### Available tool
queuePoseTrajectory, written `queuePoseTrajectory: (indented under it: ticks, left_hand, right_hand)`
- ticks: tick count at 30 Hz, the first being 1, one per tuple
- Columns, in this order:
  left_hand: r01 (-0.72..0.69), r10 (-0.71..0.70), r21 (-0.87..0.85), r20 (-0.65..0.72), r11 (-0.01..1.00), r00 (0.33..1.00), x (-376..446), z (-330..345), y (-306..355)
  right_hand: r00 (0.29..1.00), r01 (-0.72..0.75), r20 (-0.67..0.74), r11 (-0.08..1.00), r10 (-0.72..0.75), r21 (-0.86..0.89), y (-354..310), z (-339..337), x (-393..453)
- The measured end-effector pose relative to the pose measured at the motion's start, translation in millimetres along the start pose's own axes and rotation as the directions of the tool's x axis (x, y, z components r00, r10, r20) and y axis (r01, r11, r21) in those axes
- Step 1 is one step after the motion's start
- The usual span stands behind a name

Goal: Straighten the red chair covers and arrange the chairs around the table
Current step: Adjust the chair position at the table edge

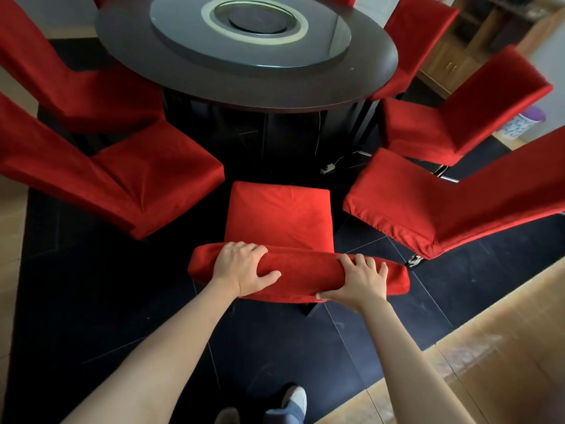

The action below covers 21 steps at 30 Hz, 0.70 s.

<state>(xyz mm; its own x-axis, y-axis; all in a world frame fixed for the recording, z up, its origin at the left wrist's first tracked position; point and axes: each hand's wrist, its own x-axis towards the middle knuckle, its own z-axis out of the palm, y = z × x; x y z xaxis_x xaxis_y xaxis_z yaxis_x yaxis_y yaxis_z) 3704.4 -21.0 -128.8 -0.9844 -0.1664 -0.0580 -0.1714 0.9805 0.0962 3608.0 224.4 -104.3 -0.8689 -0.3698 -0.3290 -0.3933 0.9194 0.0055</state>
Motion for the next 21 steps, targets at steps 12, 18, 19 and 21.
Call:
queuePoseTrajectory:
  ticks: [12, 18, 19, 21]
  left_hand:
    - [-0.018, 0.019, 0.008, -0.018, 1.000, 1.000, 39, 2, -14]
    - [-0.020, 0.020, 0.011, -0.030, 1.000, 0.999, 51, 1, -13]
    - [-0.021, 0.022, 0.009, -0.033, 1.000, 0.999, 52, 1, -13]
    - [-0.023, 0.023, 0.005, -0.045, 1.000, 0.999, 54, 1, -13]
  right_hand:
    - [1.000, -0.027, 0.017, 0.999, 0.026, 0.047, -2, -8, 35]
    - [0.999, -0.034, 0.032, 0.997, 0.032, 0.070, 1, -15, 48]
    - [0.999, -0.035, 0.034, 0.997, 0.033, 0.075, 1, -15, 49]
    - [0.999, -0.034, 0.028, 0.996, 0.032, 0.083, 1, -15, 52]
